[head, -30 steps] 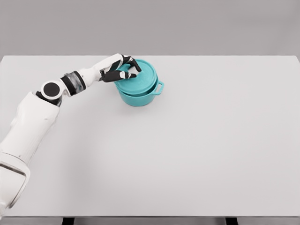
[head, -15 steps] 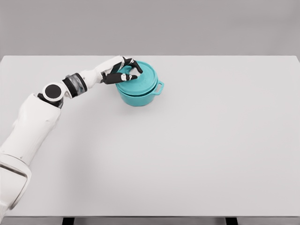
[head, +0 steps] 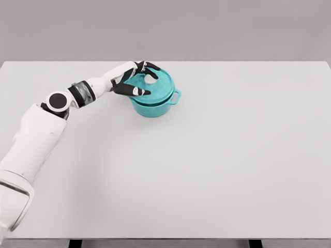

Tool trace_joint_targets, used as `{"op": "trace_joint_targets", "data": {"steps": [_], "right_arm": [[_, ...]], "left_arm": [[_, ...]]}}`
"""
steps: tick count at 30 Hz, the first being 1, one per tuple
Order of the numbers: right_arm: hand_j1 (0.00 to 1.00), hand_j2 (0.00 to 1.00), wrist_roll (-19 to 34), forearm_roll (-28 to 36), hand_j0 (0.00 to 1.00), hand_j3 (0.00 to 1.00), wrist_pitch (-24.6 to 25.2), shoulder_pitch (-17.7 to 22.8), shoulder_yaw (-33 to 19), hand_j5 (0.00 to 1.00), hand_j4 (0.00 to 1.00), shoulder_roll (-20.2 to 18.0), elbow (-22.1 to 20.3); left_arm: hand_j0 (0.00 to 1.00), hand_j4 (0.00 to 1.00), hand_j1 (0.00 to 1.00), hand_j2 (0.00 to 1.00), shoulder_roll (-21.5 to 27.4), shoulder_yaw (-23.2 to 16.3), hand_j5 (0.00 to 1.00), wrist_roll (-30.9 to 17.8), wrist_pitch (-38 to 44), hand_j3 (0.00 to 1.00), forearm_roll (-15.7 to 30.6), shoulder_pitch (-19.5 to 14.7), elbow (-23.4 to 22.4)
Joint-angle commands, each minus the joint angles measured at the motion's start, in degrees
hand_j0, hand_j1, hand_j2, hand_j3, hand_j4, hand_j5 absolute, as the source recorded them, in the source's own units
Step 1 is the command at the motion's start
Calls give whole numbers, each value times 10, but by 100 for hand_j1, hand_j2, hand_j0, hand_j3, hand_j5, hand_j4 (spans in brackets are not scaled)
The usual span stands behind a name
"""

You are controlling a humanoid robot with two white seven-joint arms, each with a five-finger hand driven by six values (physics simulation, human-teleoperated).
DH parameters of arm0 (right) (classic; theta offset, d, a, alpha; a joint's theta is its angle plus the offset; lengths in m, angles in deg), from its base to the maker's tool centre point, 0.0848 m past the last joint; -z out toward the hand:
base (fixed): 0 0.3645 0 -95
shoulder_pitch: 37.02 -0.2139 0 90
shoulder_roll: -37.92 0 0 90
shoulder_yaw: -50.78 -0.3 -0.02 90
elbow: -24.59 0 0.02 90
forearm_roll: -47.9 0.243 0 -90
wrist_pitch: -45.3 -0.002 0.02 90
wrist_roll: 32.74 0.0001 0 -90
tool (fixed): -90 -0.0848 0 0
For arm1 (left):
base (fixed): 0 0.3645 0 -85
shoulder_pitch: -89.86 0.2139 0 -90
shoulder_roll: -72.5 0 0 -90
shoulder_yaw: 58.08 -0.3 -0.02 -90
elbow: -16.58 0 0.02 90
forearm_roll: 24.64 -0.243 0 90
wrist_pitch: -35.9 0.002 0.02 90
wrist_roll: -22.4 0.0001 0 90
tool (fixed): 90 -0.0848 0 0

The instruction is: Cover the pot with left arm

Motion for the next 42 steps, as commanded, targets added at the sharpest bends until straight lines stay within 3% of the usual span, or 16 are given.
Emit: {"op": "trace_joint_targets", "data": {"steps": [1,6,10,35,38,42], "right_arm": [[100,100,0,0,100,100,0,0,0,100,100,0,0],[100,100,0,0,100,100,0,0,0,100,100,0,0],[100,100,0,0,100,100,0,0,0,100,100,0,0],[100,100,0,0,100,100,0,0,0,100,100,0,0],[100,100,0,0,100,100,0,0,0,100,100,0,0],[100,100,0,0,100,100,0,0,0,100,100,0,0]], "left_arm": [[84,84,84,84,0,0,84,0,1,84,2,0,0],[90,90,90,90,2,0,90,0,1,90,2,1,0],[100,100,100,100,2,0,100,0,1,100,2,1,1],[100,100,100,100,14,3,100,0,0,100,10,1,27],[100,100,100,100,25,4,100,0,0,100,13,1,42],[100,100,100,100,85,1,100,0,0,100,59,11,111]]}}
